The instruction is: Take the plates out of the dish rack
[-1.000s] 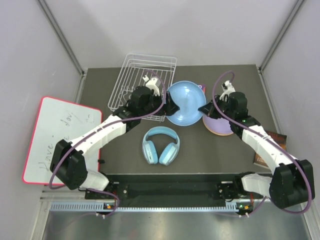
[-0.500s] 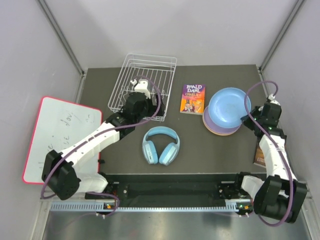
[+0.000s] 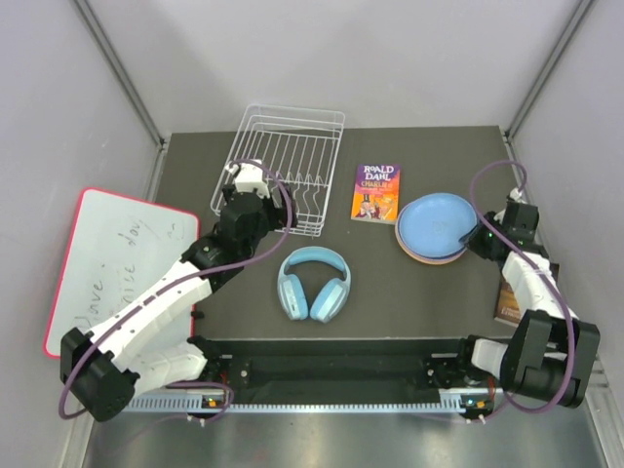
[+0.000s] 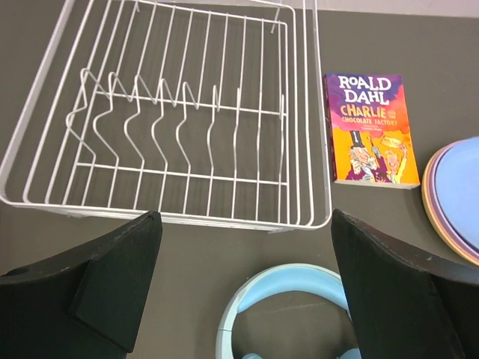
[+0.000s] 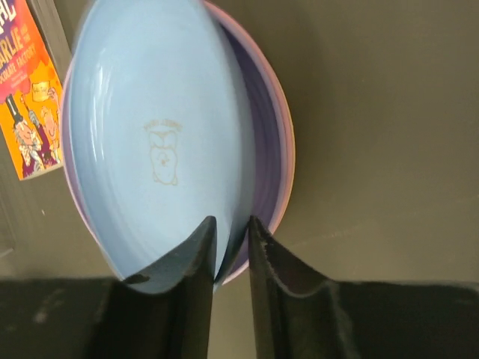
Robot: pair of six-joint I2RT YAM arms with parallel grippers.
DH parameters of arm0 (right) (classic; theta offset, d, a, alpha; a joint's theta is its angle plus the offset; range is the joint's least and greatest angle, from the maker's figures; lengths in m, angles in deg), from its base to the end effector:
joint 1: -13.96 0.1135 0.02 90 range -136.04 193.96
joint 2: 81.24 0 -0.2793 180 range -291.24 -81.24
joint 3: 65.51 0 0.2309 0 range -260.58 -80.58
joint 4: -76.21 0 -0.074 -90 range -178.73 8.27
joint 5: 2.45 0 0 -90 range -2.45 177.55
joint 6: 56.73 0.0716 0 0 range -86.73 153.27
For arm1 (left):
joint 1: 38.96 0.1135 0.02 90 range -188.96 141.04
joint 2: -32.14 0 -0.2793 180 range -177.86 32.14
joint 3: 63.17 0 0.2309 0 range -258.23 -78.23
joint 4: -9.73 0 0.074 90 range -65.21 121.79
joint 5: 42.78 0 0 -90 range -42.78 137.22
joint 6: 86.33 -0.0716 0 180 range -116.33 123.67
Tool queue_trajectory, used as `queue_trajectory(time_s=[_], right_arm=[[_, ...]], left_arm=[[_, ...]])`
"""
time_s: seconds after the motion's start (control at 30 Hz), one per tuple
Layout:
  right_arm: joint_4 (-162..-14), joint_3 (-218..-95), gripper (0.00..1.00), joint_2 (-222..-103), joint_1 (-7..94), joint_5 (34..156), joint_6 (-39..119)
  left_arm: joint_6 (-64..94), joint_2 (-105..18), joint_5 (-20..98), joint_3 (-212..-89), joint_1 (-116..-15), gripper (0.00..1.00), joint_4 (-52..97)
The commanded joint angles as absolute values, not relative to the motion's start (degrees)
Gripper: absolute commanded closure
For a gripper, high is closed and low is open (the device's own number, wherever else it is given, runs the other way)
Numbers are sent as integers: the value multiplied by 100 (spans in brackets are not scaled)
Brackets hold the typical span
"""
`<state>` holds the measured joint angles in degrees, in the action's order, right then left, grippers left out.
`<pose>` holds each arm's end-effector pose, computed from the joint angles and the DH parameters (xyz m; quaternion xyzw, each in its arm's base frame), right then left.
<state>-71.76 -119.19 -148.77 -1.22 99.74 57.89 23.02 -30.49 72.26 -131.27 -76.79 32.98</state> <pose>0.2333 -0.0476 0.2130 0.2762 0.8801 0.1288 0.3641 0.2190 -0.1317 0.3411 0.0005 0.7990 -0.1215 0.5890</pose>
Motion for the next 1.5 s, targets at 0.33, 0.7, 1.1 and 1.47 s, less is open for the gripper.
queue_trajectory(time_s=[0.33, 0.7, 1.1, 1.47], right_arm=[[-6817, -12320, 31, -14304, -151, 9661, 5454], [-6701, -12251, 27, -12592, -142, 9844, 5094], [-7959, -11415, 23, -10937, 244, 10135, 5015], [-7889, -11433, 12, -11296, 1035, 8510, 4716]], left_arm=[[2169, -2754, 7719, -13009, -7676, 1, 3121], [2045, -2587, 7975, -12912, -7676, 1, 3112], [1966, -2051, 8106, -12499, -7676, 1, 2971], [1958, -2173, 8106, -12499, -7676, 1, 3068]])
